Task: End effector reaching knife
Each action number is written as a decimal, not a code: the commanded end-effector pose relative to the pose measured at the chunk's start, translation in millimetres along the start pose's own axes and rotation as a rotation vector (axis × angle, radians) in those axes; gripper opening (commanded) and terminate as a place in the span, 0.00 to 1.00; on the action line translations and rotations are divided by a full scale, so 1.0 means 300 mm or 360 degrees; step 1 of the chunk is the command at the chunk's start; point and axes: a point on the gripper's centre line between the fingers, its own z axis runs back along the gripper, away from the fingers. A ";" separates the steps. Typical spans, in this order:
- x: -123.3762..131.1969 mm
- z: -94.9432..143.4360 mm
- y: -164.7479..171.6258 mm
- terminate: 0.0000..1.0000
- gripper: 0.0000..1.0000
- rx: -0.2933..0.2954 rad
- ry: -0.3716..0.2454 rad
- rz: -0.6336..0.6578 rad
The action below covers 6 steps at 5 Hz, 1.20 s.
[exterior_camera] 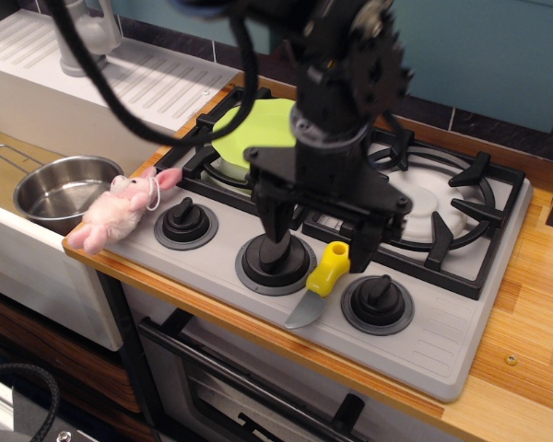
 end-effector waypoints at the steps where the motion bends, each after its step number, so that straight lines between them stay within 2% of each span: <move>1: 0.017 -0.035 -0.013 0.00 1.00 -0.0033 -0.0118 -0.0025; 3: 0.045 -0.101 -0.003 0.00 1.00 -0.0058 -0.0202 -0.0065; 5: 0.073 -0.138 0.014 0.00 1.00 -0.0085 -0.0209 -0.0103; 6: 0.068 -0.136 0.016 0.00 1.00 -0.0072 -0.0173 -0.0075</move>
